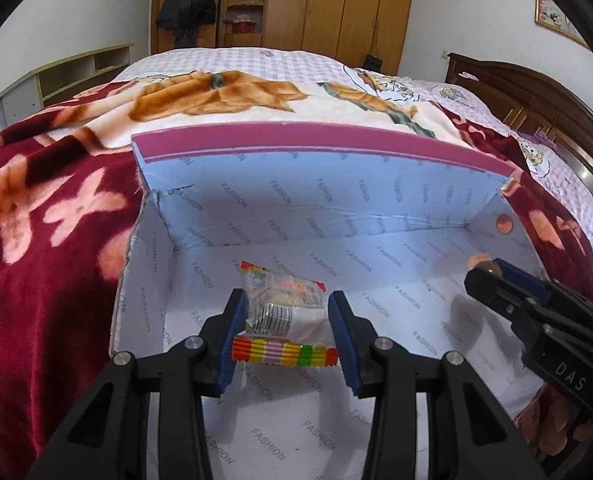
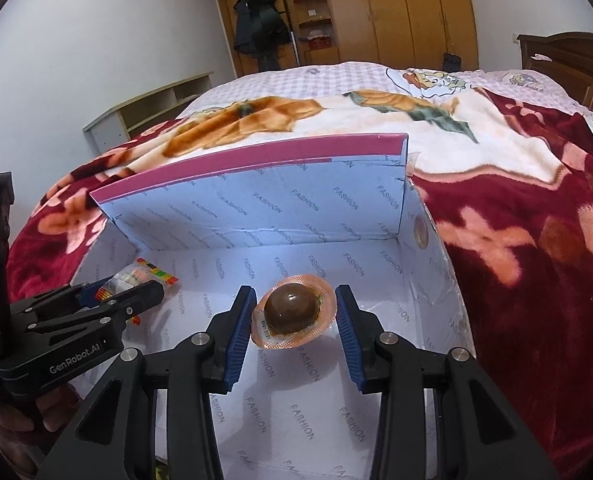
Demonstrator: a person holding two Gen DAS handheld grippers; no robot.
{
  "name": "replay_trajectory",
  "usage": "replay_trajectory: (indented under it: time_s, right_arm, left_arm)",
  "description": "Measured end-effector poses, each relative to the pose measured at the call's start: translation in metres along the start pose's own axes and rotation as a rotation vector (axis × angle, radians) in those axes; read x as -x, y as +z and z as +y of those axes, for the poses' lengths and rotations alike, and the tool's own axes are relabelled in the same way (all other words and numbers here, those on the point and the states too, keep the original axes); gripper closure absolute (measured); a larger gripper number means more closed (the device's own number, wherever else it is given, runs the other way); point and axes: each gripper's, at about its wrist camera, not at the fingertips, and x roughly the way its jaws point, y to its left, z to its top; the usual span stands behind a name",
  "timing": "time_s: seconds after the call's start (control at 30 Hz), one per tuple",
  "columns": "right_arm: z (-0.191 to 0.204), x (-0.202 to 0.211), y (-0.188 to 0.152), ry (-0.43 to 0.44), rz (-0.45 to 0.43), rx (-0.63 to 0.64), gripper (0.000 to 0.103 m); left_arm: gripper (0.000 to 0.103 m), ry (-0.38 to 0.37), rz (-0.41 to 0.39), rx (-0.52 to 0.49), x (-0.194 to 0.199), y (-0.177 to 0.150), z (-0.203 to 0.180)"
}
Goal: Organize snacks
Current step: 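Open both tools to drop the candy bag and chocolate cup in the box, then move the left tool back to the snack pile toward the pink drink pouch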
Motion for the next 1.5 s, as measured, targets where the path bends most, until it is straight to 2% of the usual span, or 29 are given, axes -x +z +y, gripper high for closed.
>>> replay_trajectory:
  time_s: [0.27, 0.43, 0.63, 0.8, 1.5]
  right_arm:
    - [-0.002, -0.002, -0.001, 0.020, -0.006, 0.002, 0.058]
    - [-0.002, -0.002, -0.002, 0.048, -0.012, 0.002, 0.050]
    - [-0.001, 0.002, -0.001, 0.064, -0.020, 0.008, 0.045]
    - [-0.002, 0.012, 0.002, 0.068, -0.039, 0.007, 0.044]
    - [-0.004, 0.060, -0.007, 0.081, -0.088, -0.013, 0.044]
  left_arm:
    - [0.057, 0.009, 0.016, -0.012, -0.002, -0.003, -0.006]
    - [0.054, 0.025, 0.023, -0.030, -0.002, -0.005, -0.011]
    - [0.044, 0.009, 0.002, -0.031, 0.005, -0.008, -0.014]
    - [0.035, 0.049, -0.041, -0.071, 0.019, -0.009, -0.022]
    - [0.034, 0.053, -0.091, -0.044, 0.077, -0.019, -0.020]
